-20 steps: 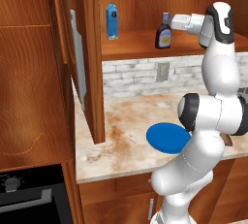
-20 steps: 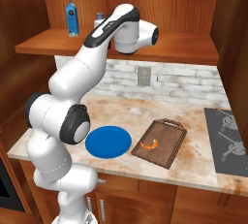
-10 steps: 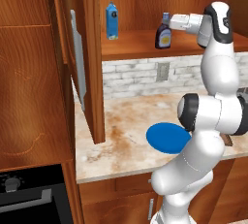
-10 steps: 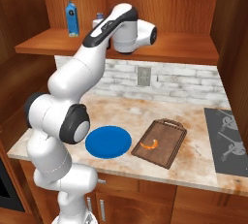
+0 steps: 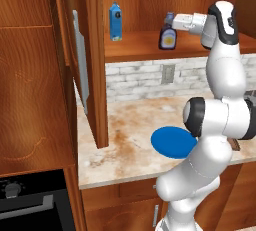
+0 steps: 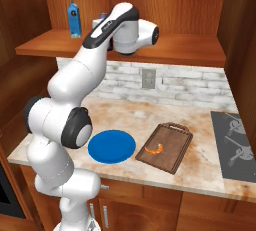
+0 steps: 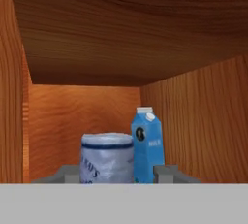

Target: Pick the shrimp from the plate and place it on the cutting board. Then pick the condiment bottle from the cabinet and place it next to the cutting board.

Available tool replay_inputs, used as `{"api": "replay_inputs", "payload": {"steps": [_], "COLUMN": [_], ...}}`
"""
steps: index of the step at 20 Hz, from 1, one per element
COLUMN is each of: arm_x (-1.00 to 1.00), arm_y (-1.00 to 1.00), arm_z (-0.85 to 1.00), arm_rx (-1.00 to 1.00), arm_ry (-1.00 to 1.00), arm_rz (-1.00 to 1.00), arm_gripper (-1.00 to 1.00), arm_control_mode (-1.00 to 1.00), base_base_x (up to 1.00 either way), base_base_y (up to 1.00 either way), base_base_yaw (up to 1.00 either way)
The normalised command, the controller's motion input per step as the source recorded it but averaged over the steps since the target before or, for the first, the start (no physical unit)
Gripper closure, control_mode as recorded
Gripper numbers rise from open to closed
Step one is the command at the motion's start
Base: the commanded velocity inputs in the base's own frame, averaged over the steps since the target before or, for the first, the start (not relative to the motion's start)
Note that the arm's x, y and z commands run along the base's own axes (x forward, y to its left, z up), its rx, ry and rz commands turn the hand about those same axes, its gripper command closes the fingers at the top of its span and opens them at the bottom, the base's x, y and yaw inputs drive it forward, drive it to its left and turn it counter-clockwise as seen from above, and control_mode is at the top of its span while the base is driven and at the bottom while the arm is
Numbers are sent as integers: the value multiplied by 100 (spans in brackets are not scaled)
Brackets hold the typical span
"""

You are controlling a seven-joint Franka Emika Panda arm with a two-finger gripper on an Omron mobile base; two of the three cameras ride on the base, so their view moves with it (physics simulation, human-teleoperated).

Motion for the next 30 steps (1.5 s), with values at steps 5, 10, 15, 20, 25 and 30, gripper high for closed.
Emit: {"api": "replay_inputs", "payload": {"steps": [5, 10, 15, 20, 25, 30], "arm_x": [0, -2, -24, -35, -40, -45], "arm_y": [0, 0, 0, 1, 5, 9], "arm_z": [0, 0, 0, 0, 0, 5], "arm_rx": [0, 0, -2, -3, 0, 0], "arm_ry": [0, 0, 0, -1, -1, -2], "arm_rz": [0, 0, 0, 0, 0, 0], "arm_gripper": [100, 100, 100, 100, 100, 100], "arm_control_mode": [-100, -100, -100, -100, -100, -100], "base_base_x": [0, 0, 0, 0, 0, 0], "base_base_y": [0, 0, 0, 0, 0, 0], "base_base_yaw": [0, 0, 0, 0, 0, 0]}}
